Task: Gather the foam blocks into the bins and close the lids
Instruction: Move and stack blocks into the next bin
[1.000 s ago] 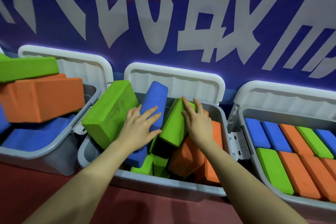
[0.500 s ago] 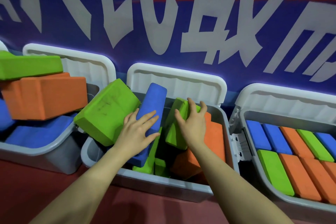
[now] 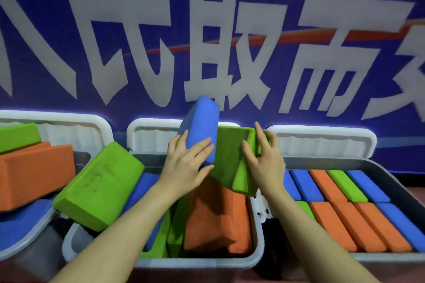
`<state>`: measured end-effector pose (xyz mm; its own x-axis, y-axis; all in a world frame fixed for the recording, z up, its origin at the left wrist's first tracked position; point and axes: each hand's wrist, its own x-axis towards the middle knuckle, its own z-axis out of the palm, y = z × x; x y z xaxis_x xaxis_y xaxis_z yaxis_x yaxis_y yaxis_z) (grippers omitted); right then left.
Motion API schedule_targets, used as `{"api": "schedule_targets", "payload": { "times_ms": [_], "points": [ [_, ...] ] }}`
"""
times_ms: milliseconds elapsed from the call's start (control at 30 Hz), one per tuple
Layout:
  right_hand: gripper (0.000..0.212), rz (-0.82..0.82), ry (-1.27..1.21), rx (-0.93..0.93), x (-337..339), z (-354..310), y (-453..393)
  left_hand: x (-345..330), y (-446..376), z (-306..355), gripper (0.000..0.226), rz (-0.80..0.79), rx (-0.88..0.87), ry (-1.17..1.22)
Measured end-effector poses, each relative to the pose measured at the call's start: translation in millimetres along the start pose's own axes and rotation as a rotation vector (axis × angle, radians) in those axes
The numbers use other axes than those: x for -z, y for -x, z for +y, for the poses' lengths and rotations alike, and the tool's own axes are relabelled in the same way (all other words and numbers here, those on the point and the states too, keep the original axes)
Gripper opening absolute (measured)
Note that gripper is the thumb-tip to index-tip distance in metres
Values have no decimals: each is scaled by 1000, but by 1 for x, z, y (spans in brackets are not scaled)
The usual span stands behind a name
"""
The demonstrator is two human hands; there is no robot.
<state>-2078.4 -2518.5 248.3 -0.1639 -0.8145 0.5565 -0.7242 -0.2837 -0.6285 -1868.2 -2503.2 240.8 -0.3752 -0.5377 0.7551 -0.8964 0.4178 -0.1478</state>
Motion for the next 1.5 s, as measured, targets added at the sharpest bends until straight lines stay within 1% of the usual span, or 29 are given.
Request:
{"api": "schedule_targets", "payload": {
  "times_ms": [133,267,367,433,533,700,800,867,933,1033,1100,1133,1200,1233,1267,1367,1433,1500],
  "points": [
    [56,56,-82,-174,29,33,-7,-10,-29,29,42,51,-97,14],
    [55,112,-185,-292,43,63,-7,-25,-55,57,38,96,-244,14],
    [54,123,-214,-349,49,80,-5,-38,-68,75,36,86,-313,23],
    [53,167,-258,-353,54,85,-4,-41,-74,83,35,86,-332,35],
    [48,257,-251,-307,64,84,-8,-44,-84,90,34,83,-336,63],
    [46,287,-220,-265,84,91,-17,-45,-98,106,34,86,-335,82],
    [45,312,-222,-312,96,102,-17,-47,-104,121,31,95,-367,103],
    [46,304,-230,-360,99,112,-15,-51,-104,130,37,71,-364,126],
    [46,261,-212,-371,94,119,-9,-58,-98,132,42,46,-347,135],
    [49,188,-193,-417,76,131,5,-71,-80,124,39,18,-333,129],
    [53,105,-182,-473,65,139,12,-77,-65,120,39,-27,-344,112],
    [55,64,-132,-483,60,142,14,-80,-58,119,39,-56,-352,104],
    [60,23,15,-446,52,146,19,-85,-48,120,40,-111,-373,95],
    [62,13,60,-430,51,147,22,-88,-45,121,43,-126,-385,96],
    [64,0,82,-424,51,149,24,-90,-43,122,51,-139,-393,100],
    [63,-13,70,-441,56,157,32,-89,-44,126,90,-210,-363,138],
    [62,-47,65,-425,59,161,39,-91,-45,129,105,-310,-256,104],
    [71,-174,136,-379,57,161,51,-91,-43,131,113,-458,-116,62]
  ]
}}
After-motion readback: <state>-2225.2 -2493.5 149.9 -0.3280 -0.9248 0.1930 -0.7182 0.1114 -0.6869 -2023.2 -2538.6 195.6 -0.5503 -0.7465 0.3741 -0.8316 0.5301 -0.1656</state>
